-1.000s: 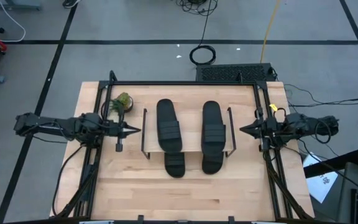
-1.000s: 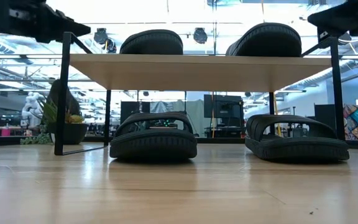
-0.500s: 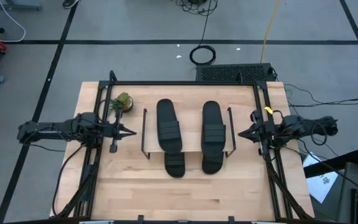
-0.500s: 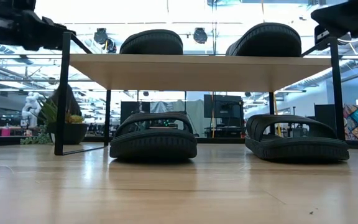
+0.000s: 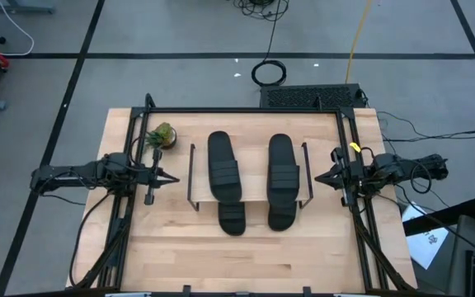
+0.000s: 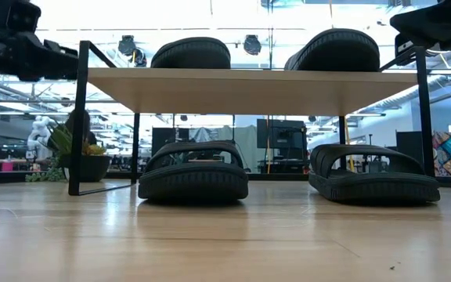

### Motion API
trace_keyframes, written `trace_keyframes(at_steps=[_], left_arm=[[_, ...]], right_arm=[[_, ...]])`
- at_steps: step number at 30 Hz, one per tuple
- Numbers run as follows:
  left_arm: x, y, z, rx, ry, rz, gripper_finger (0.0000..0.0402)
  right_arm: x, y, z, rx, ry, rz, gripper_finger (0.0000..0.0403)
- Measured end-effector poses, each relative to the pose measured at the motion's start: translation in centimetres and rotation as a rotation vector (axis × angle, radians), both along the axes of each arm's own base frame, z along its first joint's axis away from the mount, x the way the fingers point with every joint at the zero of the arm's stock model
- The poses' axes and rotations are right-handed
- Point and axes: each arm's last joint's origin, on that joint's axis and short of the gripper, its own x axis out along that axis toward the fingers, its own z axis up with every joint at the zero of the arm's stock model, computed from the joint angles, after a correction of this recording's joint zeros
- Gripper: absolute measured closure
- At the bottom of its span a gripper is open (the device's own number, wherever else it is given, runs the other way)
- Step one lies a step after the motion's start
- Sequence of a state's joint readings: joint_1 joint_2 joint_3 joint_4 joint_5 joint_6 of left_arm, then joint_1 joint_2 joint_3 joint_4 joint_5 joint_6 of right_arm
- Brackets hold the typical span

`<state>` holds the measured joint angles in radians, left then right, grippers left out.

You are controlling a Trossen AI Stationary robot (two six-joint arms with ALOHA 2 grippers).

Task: Pick and place slides into the shelf
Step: Return to Home Position

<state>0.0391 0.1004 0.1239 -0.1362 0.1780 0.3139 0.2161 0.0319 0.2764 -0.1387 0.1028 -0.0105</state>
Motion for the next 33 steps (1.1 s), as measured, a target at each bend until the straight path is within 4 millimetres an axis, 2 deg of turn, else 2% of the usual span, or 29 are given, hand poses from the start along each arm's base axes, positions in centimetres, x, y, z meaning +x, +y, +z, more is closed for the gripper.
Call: trace_keyframes(at_steps=[8, 17, 25, 33], left_arm=[[0.0, 0.0, -1.4, -0.007, -0.026, 0.003, 0.0402], [-0.2, 0.0, -1.3, -0.069, -0.037, 0.009, 0.0401], [-0.1, 0.2, -1.3, -0.132, -0.030, 0.091, 0.0401], [-0.1, 0.3, -1.3, -0.132, -0.031, 0.113, 0.0401]], right_arm=[[0.0, 0.0, 0.0, -0.001, 0.000, -0.004, 0.0403], [0.0, 0.0, 0.0, -0.004, -0.001, -0.004, 0.0403], [0.0, 0.0, 0.0, -0.020, -0.002, -0.004, 0.0403], [0.0, 0.0, -0.1, 0.102, 0.020, 0.002, 0.0403]])
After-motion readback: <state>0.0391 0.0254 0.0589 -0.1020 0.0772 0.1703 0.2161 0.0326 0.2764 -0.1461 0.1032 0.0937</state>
